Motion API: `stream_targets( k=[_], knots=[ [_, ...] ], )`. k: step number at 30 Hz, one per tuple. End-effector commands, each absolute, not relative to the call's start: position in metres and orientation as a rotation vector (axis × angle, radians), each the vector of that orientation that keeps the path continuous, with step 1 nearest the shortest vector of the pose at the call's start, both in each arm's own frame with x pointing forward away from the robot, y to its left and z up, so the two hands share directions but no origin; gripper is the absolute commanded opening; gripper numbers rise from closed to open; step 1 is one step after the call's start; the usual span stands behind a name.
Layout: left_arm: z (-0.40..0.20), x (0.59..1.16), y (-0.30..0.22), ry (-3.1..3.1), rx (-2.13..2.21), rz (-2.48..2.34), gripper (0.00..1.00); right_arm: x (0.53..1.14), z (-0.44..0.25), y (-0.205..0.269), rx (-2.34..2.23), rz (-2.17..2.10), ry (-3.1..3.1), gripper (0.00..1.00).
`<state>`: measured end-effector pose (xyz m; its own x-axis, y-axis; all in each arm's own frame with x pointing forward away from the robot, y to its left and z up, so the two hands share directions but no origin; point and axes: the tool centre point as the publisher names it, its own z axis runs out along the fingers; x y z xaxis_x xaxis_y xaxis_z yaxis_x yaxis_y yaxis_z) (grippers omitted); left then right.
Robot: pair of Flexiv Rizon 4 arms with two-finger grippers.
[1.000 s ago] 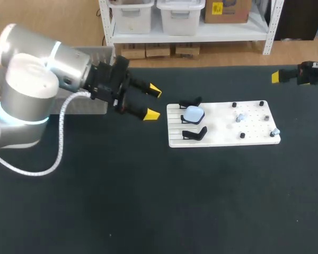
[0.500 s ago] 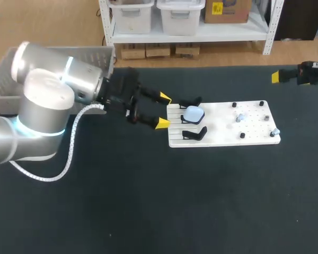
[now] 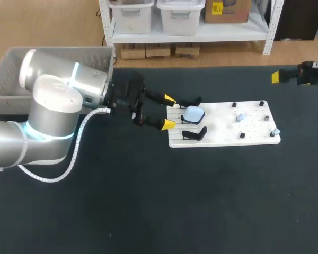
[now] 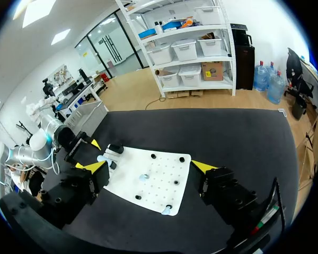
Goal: Pick up each earbud case from the left stands, insert the matching earbuds, close the lid, and place the case in the box.
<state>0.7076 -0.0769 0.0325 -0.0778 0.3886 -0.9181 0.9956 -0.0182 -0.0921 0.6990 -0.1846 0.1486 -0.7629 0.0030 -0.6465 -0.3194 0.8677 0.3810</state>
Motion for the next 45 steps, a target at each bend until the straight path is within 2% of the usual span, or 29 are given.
stream_targets(
  k=[1,4,15,24,35,45],
  knots=[
    [0.028,0.717,-0.082,1.539,1.499,-1.105,0.91,0.699,0.149,-0.185,-0.227,0.630,2.370,1.00],
    [0.027,0.721,-0.085,1.539,1.507,-1.117,0.86,0.699,0.149,-0.185,-0.227,0.630,2.370,1.00],
    [0.022,0.724,-0.093,1.558,1.541,-1.145,0.85,0.699,0.149,-0.185,-0.227,0.630,2.370,1.00],
    [0.023,0.723,-0.096,1.580,1.564,-1.145,0.74,0.699,0.149,-0.185,-0.227,0.630,2.370,1.00],
    [0.025,0.721,-0.105,1.564,1.601,-1.135,0.74,0.699,0.149,-0.185,-0.227,0.630,2.370,1.00],
    [0.022,0.715,-0.110,1.566,1.627,-1.135,0.65,0.699,0.149,-0.185,-0.227,0.630,2.370,1.00]
  ],
)
